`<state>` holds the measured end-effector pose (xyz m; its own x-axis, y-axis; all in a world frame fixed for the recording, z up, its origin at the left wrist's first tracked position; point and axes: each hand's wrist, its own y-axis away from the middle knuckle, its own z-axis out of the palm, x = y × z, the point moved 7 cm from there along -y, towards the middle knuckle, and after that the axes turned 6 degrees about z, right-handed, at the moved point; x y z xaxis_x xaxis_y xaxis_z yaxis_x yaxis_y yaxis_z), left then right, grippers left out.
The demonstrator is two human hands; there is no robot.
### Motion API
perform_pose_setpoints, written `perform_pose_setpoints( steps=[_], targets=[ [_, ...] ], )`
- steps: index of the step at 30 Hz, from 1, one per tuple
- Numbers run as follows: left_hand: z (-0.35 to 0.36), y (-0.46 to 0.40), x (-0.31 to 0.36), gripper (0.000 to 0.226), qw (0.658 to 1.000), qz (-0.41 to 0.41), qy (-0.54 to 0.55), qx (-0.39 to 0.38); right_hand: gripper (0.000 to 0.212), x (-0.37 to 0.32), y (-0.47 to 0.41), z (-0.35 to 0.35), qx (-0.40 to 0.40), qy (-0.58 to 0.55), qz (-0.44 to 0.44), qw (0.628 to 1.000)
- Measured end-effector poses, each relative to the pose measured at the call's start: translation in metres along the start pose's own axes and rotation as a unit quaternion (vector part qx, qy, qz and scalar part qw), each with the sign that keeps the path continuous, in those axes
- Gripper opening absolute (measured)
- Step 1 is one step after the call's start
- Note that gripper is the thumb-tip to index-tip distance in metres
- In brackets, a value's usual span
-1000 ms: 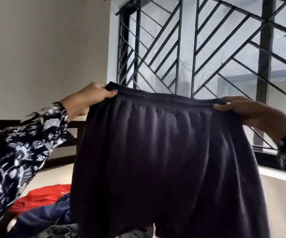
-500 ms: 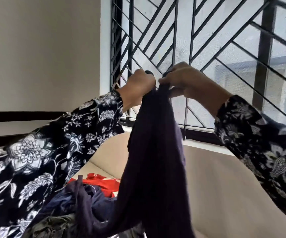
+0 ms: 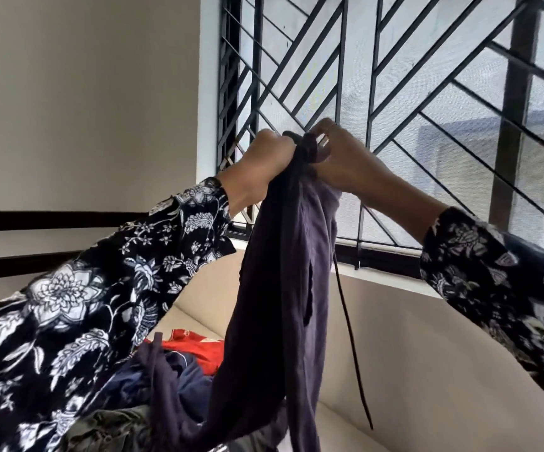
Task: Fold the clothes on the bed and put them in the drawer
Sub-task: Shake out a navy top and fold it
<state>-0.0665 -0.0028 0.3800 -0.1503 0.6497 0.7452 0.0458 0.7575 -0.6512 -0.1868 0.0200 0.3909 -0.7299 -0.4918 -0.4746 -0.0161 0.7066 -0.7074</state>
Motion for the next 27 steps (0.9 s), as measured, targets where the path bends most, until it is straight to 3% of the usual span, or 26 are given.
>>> perform_pose_setpoints(
  steps=[3, 5, 8, 11, 13, 15, 17, 19, 21, 24, 27],
  targets=[
    [0.0, 0.002, 0.006, 0.032, 0.998, 0.004, 0.045, -0.033, 0.056, 0.004, -0.009, -0.006, 0.002, 0.012, -0.023, 1.0],
    [0.002, 0.004, 0.011, 0.047, 0.998, 0.027, 0.011, -0.063, 0.066, 0.007, -0.01, -0.006, -0.031, 0.014, -0.018, 0.999],
    [0.002, 0.003, 0.012, 0.041, 0.994, 0.068, -0.039, -0.07, 0.058, 0.008, -0.01, -0.009, -0.087, 0.03, -0.03, 0.995],
    [0.004, 0.005, 0.008, 0.035, 0.991, 0.082, -0.061, -0.092, 0.056, 0.003, -0.006, -0.009, -0.16, 0.139, -0.028, 0.977],
    [0.01, 0.011, 0.007, 0.03, 0.985, 0.093, -0.07, -0.129, 0.07, -0.001, -0.002, -0.01, -0.198, 0.276, -0.016, 0.94],
    [0.016, 0.018, 0.007, 0.028, 0.977, 0.106, -0.085, -0.162, 0.083, -0.005, 0.002, -0.014, -0.191, 0.395, 0.005, 0.898],
    [0.021, 0.023, 0.009, 0.025, 0.969, 0.127, -0.113, -0.178, 0.079, -0.007, 0.005, -0.019, -0.169, 0.425, 0.036, 0.889],
    [0.025, 0.025, 0.014, 0.027, 0.963, 0.152, -0.139, -0.176, 0.06, -0.006, 0.008, -0.021, -0.165, 0.352, 0.075, 0.918],
    [0.027, 0.026, 0.017, 0.029, 0.96, 0.17, -0.142, -0.172, 0.035, 0.0, 0.014, -0.017, -0.198, 0.178, 0.15, 0.952],
    [0.029, 0.031, 0.024, 0.025, 0.956, 0.198, -0.15, -0.158, 0.014, 0.005, 0.025, -0.013, -0.243, -0.033, 0.233, 0.941],
    [0.031, 0.036, 0.033, 0.027, 0.95, 0.228, -0.161, -0.137, 0.011, 0.009, 0.037, -0.017, -0.261, -0.105, 0.261, 0.923]
  ],
)
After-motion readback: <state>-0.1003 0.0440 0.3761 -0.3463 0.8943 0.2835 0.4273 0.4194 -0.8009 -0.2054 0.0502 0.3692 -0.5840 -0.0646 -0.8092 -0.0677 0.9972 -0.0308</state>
